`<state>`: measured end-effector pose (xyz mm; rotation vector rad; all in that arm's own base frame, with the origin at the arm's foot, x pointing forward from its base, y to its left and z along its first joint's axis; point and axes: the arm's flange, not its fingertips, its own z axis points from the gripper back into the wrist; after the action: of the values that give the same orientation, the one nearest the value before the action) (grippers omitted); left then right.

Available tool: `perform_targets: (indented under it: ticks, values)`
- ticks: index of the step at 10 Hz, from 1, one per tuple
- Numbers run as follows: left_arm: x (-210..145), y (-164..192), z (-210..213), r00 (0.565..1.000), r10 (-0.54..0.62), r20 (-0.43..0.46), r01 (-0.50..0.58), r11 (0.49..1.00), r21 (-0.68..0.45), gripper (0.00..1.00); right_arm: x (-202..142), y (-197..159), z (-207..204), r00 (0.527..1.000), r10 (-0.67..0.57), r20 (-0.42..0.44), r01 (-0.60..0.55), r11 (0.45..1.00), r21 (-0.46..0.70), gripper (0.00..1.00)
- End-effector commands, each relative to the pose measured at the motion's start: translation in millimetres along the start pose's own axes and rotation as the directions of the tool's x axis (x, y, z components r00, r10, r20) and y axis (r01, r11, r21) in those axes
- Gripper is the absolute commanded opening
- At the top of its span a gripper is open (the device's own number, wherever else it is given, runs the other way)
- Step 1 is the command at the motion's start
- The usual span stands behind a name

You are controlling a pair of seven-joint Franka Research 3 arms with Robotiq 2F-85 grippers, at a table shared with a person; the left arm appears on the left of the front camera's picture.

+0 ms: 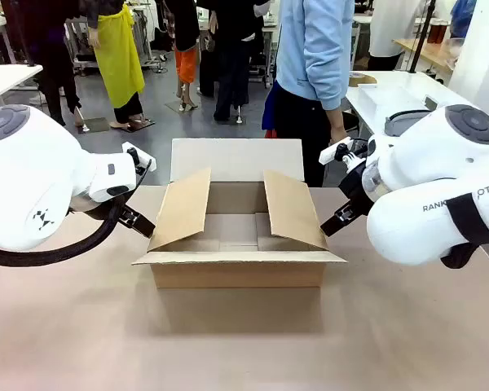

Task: Pack the gift set into the box.
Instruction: Place both hands on the side flaps of the Package Box and spread them outward.

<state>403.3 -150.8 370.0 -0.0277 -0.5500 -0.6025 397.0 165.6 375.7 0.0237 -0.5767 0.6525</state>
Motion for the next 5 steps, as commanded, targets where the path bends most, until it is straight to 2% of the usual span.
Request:
perform_targets:
  ticks: [1,5]
  values:
    - [0.1,0.0,0.2,1.0,0.0,0.001,0.0,1.0,0.0,1.0,0.0,0.0,0.0,1.0,0.0,0.0,0.0,1.0,0.0,1.0]
    - [0.1,0.0,0.2,1.0,0.0,0.001,0.0,1.0,0.0,1.0,0.0,0.0,0.0,1.0,0.0,0.0,0.0,1.0,0.0,1.0]
